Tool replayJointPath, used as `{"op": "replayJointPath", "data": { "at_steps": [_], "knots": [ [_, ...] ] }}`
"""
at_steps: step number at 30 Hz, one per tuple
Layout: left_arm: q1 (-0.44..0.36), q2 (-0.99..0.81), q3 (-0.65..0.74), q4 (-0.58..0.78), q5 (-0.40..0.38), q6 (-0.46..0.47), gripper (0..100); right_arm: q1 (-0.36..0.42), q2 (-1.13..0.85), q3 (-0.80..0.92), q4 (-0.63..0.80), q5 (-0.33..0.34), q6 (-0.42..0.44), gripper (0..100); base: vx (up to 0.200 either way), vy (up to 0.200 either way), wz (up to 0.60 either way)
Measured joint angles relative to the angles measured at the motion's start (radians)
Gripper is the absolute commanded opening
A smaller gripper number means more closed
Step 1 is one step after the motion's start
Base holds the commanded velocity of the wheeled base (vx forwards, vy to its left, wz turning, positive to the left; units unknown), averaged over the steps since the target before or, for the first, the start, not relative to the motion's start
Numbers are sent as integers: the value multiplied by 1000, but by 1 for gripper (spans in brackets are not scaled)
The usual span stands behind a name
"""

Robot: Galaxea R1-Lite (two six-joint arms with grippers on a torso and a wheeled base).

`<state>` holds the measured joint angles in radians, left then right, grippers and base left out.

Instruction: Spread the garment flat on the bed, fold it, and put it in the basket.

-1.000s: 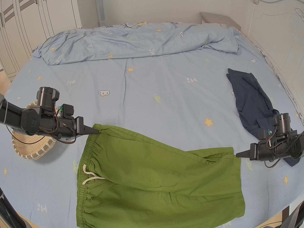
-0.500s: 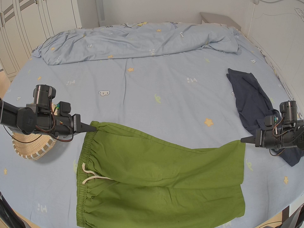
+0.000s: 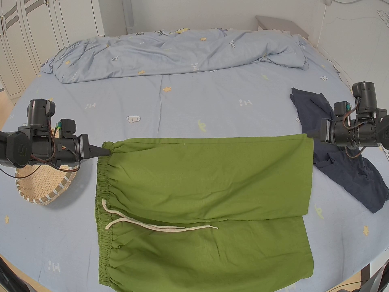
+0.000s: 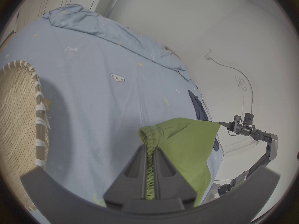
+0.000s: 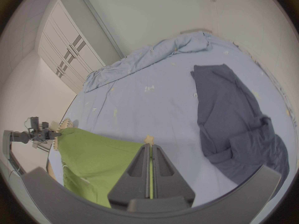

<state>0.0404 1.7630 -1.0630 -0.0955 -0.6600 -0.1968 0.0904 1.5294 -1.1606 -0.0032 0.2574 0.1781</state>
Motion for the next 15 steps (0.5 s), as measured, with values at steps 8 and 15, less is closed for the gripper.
{"op": "replayJointPath", "data": {
  "at_steps": [8,15],
  "knots": [
    [26,-26,1,-10,1,0,0,51,108,-165,-24,-86,-3,0,0,0,0],
    [42,-33,5,-14,2,1,0,73,199,-326,-27,-93,-4,0,0,0,0]
  ]
}}
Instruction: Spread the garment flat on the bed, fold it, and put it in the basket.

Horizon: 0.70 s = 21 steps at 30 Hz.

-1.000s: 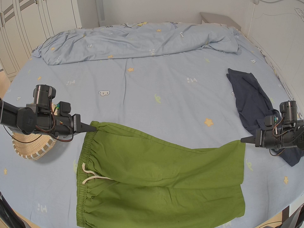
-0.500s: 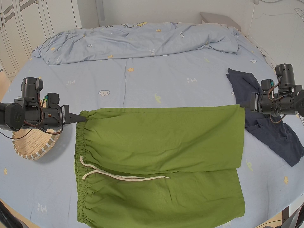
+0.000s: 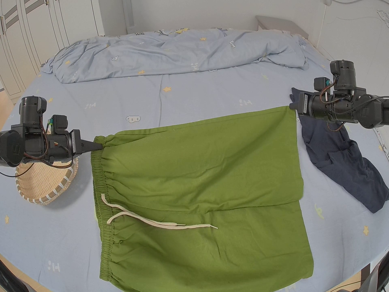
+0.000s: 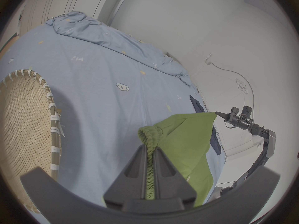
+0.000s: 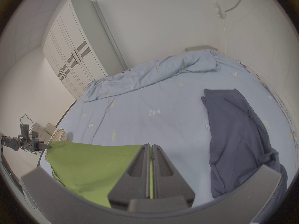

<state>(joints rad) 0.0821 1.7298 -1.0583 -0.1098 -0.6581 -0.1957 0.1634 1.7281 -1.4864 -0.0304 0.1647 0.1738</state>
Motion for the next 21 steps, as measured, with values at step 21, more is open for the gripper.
{"op": "replayJointPath", "data": {
  "at_steps": [21],
  "knots": [
    [29,45,3,-81,6,1,0,13,178,-193,10,-1,-3,0,0,0,0]
  ]
}}
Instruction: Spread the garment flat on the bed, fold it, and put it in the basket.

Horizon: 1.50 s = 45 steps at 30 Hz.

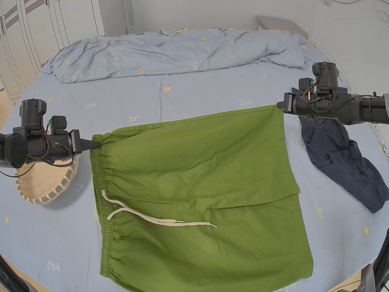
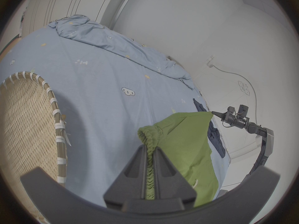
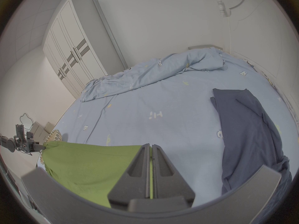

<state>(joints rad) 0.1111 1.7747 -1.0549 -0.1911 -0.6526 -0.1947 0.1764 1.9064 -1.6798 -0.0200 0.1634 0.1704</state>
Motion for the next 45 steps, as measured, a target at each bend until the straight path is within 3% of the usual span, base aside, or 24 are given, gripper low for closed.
{"op": "replayJointPath", "data": {
  "at_steps": [15,16,34,38,45],
  "knots": [
    [-4,102,-24,-42,1,-1,0,15,60,0,-43,-1,-1,0,0,0,0],
    [-4,106,-28,-42,0,-1,100,16,64,0,-46,-1,-3,100,0,0,0],
    [-29,107,-26,-71,-1,-6,100,19,85,-1,-44,0,9,100,0,0,0],
    [-29,53,33,-73,-2,-13,100,12,41,75,-39,-1,26,100,0,0,0],
    [-18,-65,267,-74,-15,-18,100,0,-128,389,-36,9,49,100,0,0,0]
  ]
}}
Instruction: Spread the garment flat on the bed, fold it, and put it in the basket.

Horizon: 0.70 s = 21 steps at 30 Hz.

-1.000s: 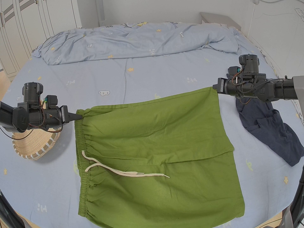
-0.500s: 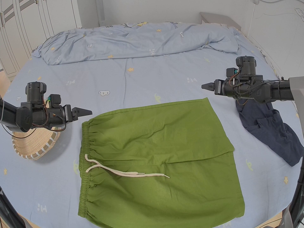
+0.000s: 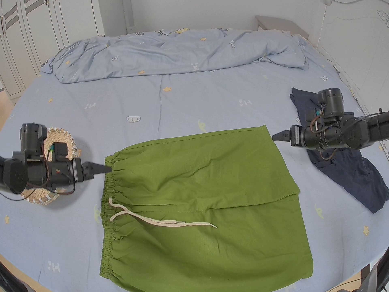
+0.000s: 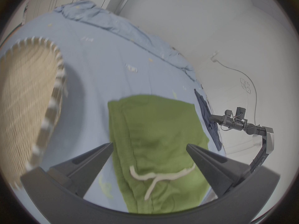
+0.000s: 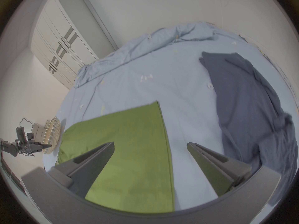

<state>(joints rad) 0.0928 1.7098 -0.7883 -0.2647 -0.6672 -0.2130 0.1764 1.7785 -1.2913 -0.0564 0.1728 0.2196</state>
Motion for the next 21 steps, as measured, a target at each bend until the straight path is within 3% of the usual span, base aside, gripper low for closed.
{"op": "replayJointPath", "data": {
  "at_steps": [13,21],
  "knots": [
    [-6,-242,510,-4,-45,13,100,11,-362,488,-1,43,81,100,0,0,0],
    [-16,-299,630,-6,-39,57,100,65,-483,573,-2,49,99,100,0,0,0]
  ]
}}
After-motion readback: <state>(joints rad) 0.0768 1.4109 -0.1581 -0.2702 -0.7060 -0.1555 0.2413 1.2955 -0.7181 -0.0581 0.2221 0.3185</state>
